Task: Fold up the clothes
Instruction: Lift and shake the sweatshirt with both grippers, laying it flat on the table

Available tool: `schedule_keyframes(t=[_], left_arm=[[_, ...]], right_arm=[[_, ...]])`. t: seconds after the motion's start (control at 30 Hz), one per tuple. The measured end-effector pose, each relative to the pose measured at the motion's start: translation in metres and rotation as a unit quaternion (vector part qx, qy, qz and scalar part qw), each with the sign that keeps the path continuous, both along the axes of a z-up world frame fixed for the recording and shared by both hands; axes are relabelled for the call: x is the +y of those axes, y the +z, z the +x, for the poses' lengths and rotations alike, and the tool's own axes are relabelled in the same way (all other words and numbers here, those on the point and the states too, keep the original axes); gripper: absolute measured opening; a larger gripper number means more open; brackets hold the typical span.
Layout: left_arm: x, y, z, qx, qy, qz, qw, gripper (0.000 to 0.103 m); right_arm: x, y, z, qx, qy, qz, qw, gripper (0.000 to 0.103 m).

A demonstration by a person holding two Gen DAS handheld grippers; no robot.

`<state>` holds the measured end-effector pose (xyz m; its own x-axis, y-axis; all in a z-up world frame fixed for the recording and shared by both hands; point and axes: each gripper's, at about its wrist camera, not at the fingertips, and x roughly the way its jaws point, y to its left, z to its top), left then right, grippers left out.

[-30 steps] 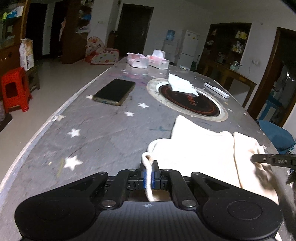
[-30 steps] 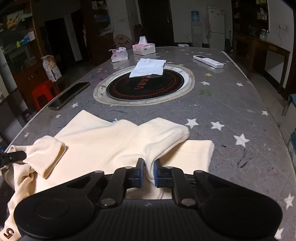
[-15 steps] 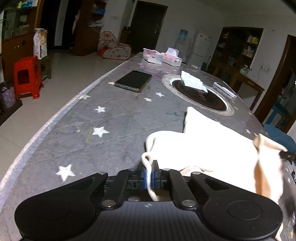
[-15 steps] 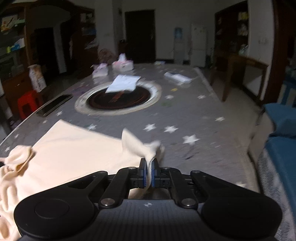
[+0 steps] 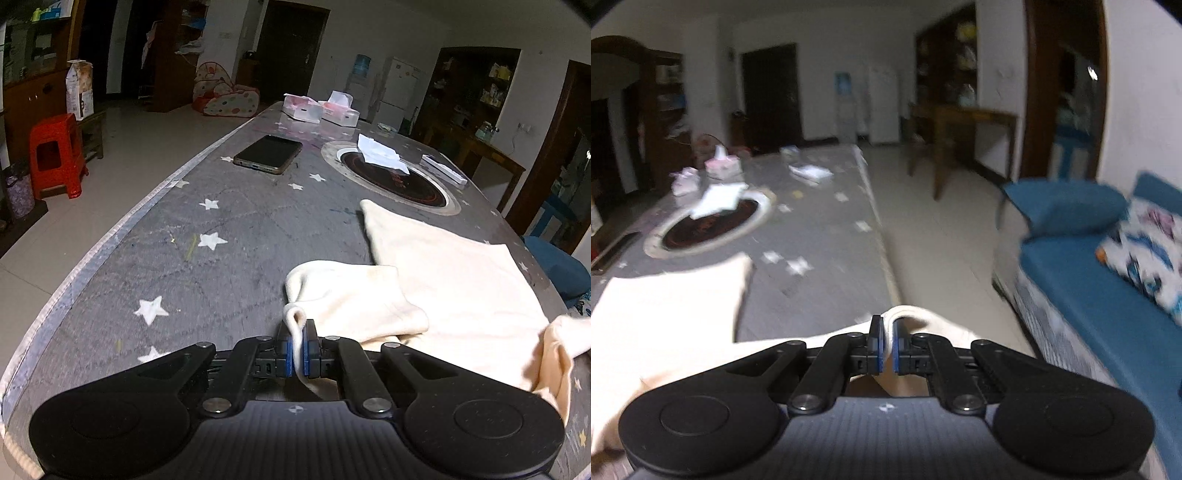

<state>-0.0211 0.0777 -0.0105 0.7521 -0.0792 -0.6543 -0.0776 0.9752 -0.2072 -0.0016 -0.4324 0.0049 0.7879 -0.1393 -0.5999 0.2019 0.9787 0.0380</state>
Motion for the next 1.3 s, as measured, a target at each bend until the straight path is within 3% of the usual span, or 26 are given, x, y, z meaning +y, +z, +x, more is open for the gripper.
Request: schedule_keyframes(t=[0.1,0.17,0.33,0.53,0.77,0.93,1.0,1.03,1.07,1.3], left_arm=[[0.001,0.0,-0.002,0.003,0.003,-0.002,1.0,0.006],[0.001,0.0,-0.003,0.003,0.004,0.0,1.0,0.006],[0.001,0.001,-0.003,0.004,0.002,0.009,1.0,0.007],[0.0,0.005,-0.001,-0.006,0.01,0.018,0.9998,0.006],[0.006,0.008,-0.005,-0.011,0.018,0.02,0.9996,0.006],[0.009,0.006,-0.007,-0.011,0.017,0.015,0.9997,0.006],[0.01,0.006,-0.008,-0.012,0.018,0.012,0.9997,0.006],[0.01,0.006,-0.008,-0.012,0.018,0.012,0.9997,0.006],[0.011,0.006,-0.008,-0.012,0.019,0.011,0.9997,0.006],[0.015,0.007,-0.01,-0.017,0.023,0.012,0.9995,0.006]], right_arm=[[-0.013,-0.016,-0.009,0.025,-0.016,0.021,0.999,0.012],[-0.02,-0.023,-0.015,0.038,-0.025,0.037,0.998,0.022],[-0.027,-0.017,-0.033,0.026,-0.038,0.036,0.998,0.028],[0.025,0.004,-0.034,0.02,0.093,0.046,0.994,0.036],[0.092,-0.008,-0.022,0.069,0.23,0.156,0.958,0.036],[0.112,-0.016,-0.019,0.105,0.257,0.192,0.941,0.035],[0.116,-0.02,-0.018,0.114,0.265,0.187,0.939,0.022],[0.116,-0.021,-0.02,0.115,0.268,0.186,0.938,0.008],[0.116,-0.023,-0.019,0.116,0.269,0.187,0.938,0.006],[0.114,-0.006,-0.048,0.112,0.291,0.168,0.935,0.004]])
